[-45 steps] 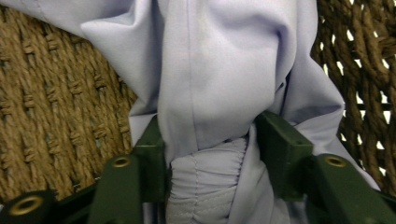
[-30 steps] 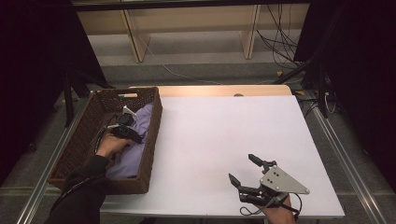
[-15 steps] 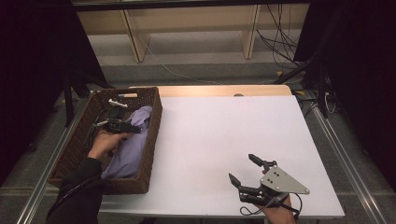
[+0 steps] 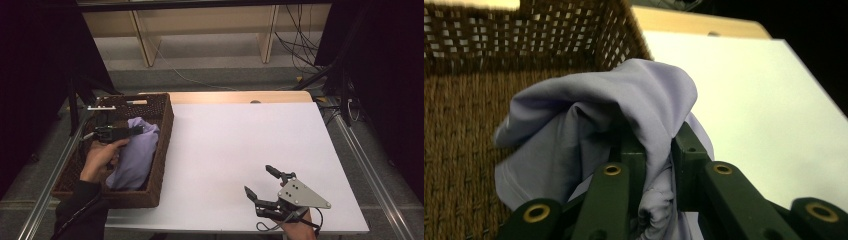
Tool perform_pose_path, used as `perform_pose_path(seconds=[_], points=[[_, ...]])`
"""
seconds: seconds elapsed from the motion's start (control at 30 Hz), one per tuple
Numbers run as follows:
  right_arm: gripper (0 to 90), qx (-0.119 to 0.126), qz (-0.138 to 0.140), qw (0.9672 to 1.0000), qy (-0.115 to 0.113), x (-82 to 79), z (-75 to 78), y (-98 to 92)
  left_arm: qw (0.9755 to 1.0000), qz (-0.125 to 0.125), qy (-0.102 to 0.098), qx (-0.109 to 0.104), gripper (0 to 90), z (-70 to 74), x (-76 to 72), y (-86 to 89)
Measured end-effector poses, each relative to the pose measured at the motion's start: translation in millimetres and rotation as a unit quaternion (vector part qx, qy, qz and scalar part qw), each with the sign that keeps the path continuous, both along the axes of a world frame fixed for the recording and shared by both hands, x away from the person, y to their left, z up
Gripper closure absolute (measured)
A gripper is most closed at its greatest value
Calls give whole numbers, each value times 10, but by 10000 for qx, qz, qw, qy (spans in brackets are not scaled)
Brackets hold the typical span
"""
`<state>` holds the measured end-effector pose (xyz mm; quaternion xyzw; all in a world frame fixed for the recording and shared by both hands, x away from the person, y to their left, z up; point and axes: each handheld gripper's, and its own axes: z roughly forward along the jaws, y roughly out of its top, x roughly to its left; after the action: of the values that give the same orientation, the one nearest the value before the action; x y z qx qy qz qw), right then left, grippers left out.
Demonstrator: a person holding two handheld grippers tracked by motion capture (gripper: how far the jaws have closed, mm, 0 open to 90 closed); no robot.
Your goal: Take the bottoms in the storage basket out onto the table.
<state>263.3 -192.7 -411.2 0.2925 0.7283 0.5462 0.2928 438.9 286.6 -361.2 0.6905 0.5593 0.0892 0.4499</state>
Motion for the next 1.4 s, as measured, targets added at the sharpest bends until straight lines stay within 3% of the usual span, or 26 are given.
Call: perform_pose_path(seconds=[0.23,0.77,1.4], points=[[186,-22,19,10000,-21,-21,-2,2,9998,-39,-213,-6,786,91,-53,-49],[186,-10,17,10000,-7,-32,-3,1,9994,-138,-294,-72,786,115,-91,-136],[185,-28,5,10000,-19,-36,-4,-4,9976,-310,-580,-194,786,315,-195,-195]])
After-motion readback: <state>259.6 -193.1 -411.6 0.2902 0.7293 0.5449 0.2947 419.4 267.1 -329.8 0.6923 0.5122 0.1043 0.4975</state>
